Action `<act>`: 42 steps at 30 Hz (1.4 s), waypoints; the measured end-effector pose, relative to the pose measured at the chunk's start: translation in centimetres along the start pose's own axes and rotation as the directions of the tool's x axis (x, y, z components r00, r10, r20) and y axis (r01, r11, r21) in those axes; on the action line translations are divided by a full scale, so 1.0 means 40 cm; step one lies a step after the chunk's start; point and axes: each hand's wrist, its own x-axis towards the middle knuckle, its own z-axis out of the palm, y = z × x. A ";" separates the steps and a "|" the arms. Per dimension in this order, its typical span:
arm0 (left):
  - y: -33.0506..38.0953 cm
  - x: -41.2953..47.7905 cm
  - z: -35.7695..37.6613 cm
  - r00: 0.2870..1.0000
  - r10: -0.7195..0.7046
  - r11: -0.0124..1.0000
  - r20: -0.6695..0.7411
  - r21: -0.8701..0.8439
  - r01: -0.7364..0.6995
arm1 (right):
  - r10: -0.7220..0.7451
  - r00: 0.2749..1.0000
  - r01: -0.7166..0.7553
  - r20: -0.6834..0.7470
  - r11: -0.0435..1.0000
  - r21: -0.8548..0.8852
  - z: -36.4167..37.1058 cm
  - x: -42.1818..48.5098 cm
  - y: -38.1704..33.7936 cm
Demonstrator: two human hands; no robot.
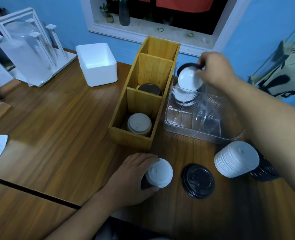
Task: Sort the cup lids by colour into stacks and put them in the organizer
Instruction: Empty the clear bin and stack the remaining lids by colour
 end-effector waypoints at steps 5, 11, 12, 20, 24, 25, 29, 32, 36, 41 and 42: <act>0.002 -0.001 -0.005 1.000 -0.015 1.000 0.010 0.002 0.015 | 0.130 0.975 -0.090 -0.183 0.973 0.211 -0.086 -0.085 0.016; -0.003 0.003 -0.002 1.000 -0.006 0.999 0.030 0.033 0.005 | 0.330 0.941 -0.235 -0.070 0.792 0.563 -0.145 -0.373 0.016; -0.003 0.002 -0.001 1.000 -0.006 0.999 0.031 0.040 0.004 | 0.358 0.934 -0.276 -0.023 0.759 0.590 -0.145 -0.447 0.018; 0.022 0.022 0.015 1.000 -0.002 0.999 0.020 0.049 0.001 | 0.493 0.795 -0.594 0.353 0.516 0.618 -0.045 -0.897 0.071; 0.049 0.037 0.047 0.997 0.065 0.997 0.042 0.034 -0.067 | 0.589 0.710 -0.683 0.386 0.442 0.581 -0.013 -0.982 0.132; 0.050 0.039 0.050 0.996 0.077 0.996 0.044 0.038 -0.079 | 0.616 0.691 -0.698 0.378 0.432 0.571 -0.014 -0.990 0.148; 0.043 0.043 0.051 0.995 0.087 0.996 0.039 0.034 -0.088 | 0.684 0.646 -0.754 0.338 0.505 0.420 -0.017 -1.009 0.199; 0.046 0.045 0.049 0.995 0.094 0.995 0.036 0.035 -0.095 | 0.679 0.717 -0.696 0.158 0.686 0.210 -0.011 -1.028 0.198; 0.044 0.047 0.051 0.996 0.084 0.996 0.035 0.041 -0.085 | 0.388 0.922 -0.381 -0.004 0.905 0.189 -0.016 -1.054 0.153; 0.044 0.050 0.053 0.995 0.094 0.995 0.023 0.041 -0.095 | 0.260 0.965 -0.260 0.020 0.955 0.144 0.024 -1.072 0.158; 0.045 0.050 0.052 0.995 0.093 0.995 0.021 0.041 -0.094 | 0.264 0.964 -0.263 0.017 0.950 0.167 0.025 -1.072 0.163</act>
